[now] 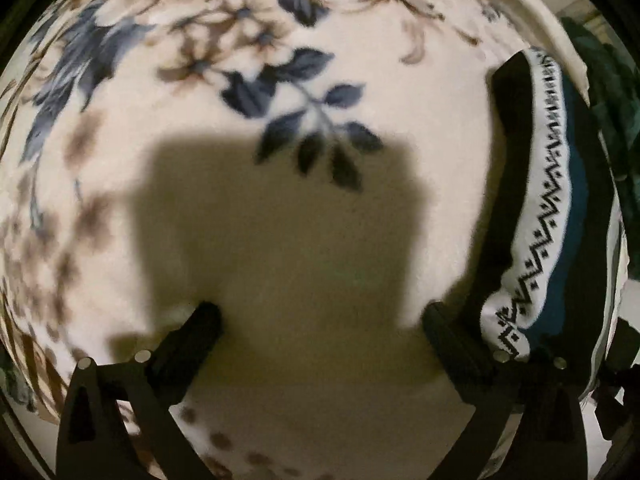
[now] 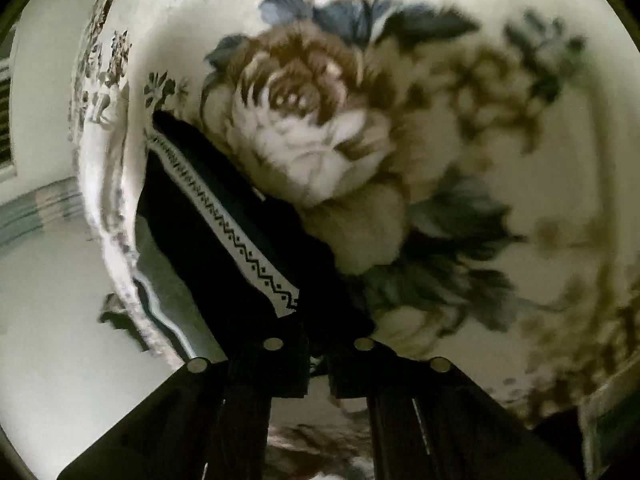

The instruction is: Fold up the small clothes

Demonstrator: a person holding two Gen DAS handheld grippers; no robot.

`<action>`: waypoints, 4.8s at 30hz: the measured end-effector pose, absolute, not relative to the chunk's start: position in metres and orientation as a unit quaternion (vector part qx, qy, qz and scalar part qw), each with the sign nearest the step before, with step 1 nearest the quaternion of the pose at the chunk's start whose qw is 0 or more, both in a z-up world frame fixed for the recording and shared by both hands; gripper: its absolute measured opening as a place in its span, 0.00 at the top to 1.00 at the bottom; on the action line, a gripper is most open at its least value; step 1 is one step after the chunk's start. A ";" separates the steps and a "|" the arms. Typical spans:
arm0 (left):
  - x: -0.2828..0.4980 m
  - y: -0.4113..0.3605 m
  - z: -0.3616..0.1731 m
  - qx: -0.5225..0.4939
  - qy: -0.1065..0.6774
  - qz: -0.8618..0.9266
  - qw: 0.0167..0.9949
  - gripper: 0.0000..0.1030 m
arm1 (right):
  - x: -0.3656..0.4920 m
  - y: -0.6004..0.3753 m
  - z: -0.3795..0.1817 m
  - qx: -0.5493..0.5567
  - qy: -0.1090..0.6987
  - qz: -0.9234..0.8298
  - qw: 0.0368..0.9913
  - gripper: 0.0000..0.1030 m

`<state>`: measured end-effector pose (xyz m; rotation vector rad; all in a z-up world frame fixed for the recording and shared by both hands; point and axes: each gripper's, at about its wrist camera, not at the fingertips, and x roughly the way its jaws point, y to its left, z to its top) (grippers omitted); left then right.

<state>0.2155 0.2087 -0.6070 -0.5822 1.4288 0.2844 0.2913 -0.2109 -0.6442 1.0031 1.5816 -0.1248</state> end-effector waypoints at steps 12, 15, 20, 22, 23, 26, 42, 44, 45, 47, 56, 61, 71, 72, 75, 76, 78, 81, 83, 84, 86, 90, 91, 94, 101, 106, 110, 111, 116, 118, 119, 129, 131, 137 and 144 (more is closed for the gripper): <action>0.218 0.244 -0.559 -0.392 0.593 0.062 0.701 0.00 | 0.287 -0.178 -0.612 0.372 0.718 -0.045 0.587 0.51; 0.240 0.233 -0.559 -0.394 0.586 0.018 0.708 0.00 | 0.283 -0.169 -0.617 0.384 0.714 -0.022 0.585 0.48; 0.286 0.216 -0.568 -0.383 0.565 -0.052 0.729 0.00 | 0.335 -0.185 -0.641 0.379 0.684 0.062 0.620 0.10; 0.296 0.209 -0.574 -0.390 0.563 -0.081 0.724 0.00 | 0.360 -0.191 -0.666 0.385 0.685 0.112 0.609 0.10; 0.300 0.205 -0.578 -0.393 0.564 -0.089 0.721 0.00 | 0.370 -0.193 -0.679 0.384 0.688 0.127 0.602 0.10; 0.313 0.202 -0.591 -0.395 0.573 -0.111 0.709 0.00 | 0.396 -0.181 -0.719 0.397 0.702 0.198 0.557 0.08; 0.337 0.180 -0.587 -0.400 0.541 -0.155 0.723 0.00 | 0.418 -0.114 -0.726 0.421 0.688 0.352 0.475 0.00; 0.344 0.172 -0.583 -0.398 0.533 -0.171 0.727 0.02 | 0.420 -0.110 -0.725 0.420 0.689 0.352 0.474 0.04; 0.347 0.168 -0.579 -0.395 0.527 -0.177 0.731 0.18 | 0.418 -0.117 -0.729 0.420 0.691 0.347 0.476 0.13; 0.348 0.168 -0.576 -0.385 0.533 -0.173 0.734 0.62 | 0.416 -0.121 -0.729 0.414 0.696 0.325 0.488 0.37; 0.351 0.184 -0.533 -0.378 0.533 -0.175 0.736 0.76 | 0.415 -0.118 -0.669 0.412 0.668 0.297 0.544 0.69; 0.397 0.196 -0.484 -0.359 0.520 -0.184 0.753 0.76 | 0.450 -0.105 -0.614 0.420 0.643 0.296 0.568 0.70; 0.590 0.239 -0.433 -0.304 0.486 -0.191 0.797 0.75 | 0.627 -0.060 -0.542 0.403 0.588 0.295 0.636 0.70; 0.611 0.243 -0.436 -0.298 0.486 -0.190 0.799 0.75 | 0.645 -0.056 -0.543 0.402 0.587 0.294 0.639 0.70; 0.676 0.253 -0.459 -0.286 0.500 -0.186 0.796 0.75 | 0.703 -0.051 -0.560 0.392 0.590 0.279 0.649 0.70; 0.684 0.256 -0.467 -0.285 0.507 -0.184 0.792 0.75 | 0.723 -0.047 -0.570 0.384 0.596 0.269 0.652 0.70; 0.716 0.257 -0.493 -0.275 0.538 -0.171 0.778 0.74 | 0.744 -0.046 -0.580 0.370 0.606 0.255 0.656 0.70; 0.733 0.256 -0.514 -0.271 0.566 -0.157 0.763 0.69 | 0.769 -0.052 -0.591 0.362 0.619 0.239 0.654 0.70; 0.733 0.258 -0.514 -0.273 0.572 -0.148 0.759 0.60 | 0.779 -0.047 -0.590 0.341 0.630 0.233 0.658 0.65; 0.730 0.258 -0.510 -0.262 0.573 -0.138 0.764 0.56 | 0.785 -0.038 -0.586 0.327 0.636 0.227 0.662 0.58; 0.724 0.258 -0.500 -0.233 0.575 -0.113 0.776 0.39 | 0.778 -0.031 -0.576 0.271 0.652 0.206 0.677 0.46; 0.701 0.265 -0.471 -0.185 0.541 -0.067 0.818 0.15 | 0.750 -0.040 -0.549 0.160 0.649 0.134 0.732 0.18; 0.694 0.267 -0.464 -0.170 0.532 -0.055 0.828 0.07 | 0.736 -0.041 -0.538 0.138 0.645 0.114 0.743 0.10; 0.674 0.265 -0.448 -0.133 0.521 -0.022 0.843 0.00 | 0.708 -0.038 -0.518 0.084 0.630 0.057 0.770 0.00; 0.610 0.232 -0.407 -0.070 0.506 0.007 0.860 0.00 | 0.631 -0.029 -0.455 0.009 0.581 -0.035 0.813 0.00; 0.564 0.207 -0.359 -0.053 0.492 0.007 0.869 0.00 | 0.572 -0.031 -0.387 0.005 0.547 -0.050 0.836 0.00; 0.521 0.191 -0.311 -0.039 0.472 0.003 0.881 0.00 | 0.520 -0.040 -0.326 0.012 0.516 -0.065 0.854 0.00; 0.508 0.187 -0.298 -0.037 0.468 0.000 0.883 0.00 | 0.507 -0.042 -0.312 0.012 0.511 -0.066 0.857 0.00; 0.446 0.172 -0.235 -0.027 0.438 0.007 0.898 0.00 | 0.430 -0.047 -0.236 0.001 0.473 -0.065 0.879 0.00; 0.420 0.167 -0.209 -0.023 0.423 0.011 0.906 0.00 | 0.397 -0.048 -0.207 -0.002 0.460 -0.059 0.886 0.00; 0.408 0.165 -0.196 -0.022 0.417 0.014 0.909 0.00 | 0.385 -0.048 -0.196 -0.004 0.455 -0.056 0.889 0.00; 0.300 0.144 -0.098 -0.036 0.358 0.029 0.933 0.00 | 0.258 -0.057 -0.074 -0.015 0.386 -0.027 0.922 0.00; 0.285 0.141 -0.085 -0.039 0.349 0.030 0.936 0.00 | 0.236 -0.060 -0.055 -0.014 0.376 -0.021 0.926 0.00; 0.246 0.133 -0.054 -0.037 0.325 0.031 0.945 0.00 | 0.179 -0.069 -0.011 -0.004 0.351 -0.012 0.936 0.00; 0.211 0.120 -0.034 -0.025 0.301 0.025 0.953 0.00 | 0.139 -0.077 0.022 -0.006 0.327 -0.005 0.945 0.00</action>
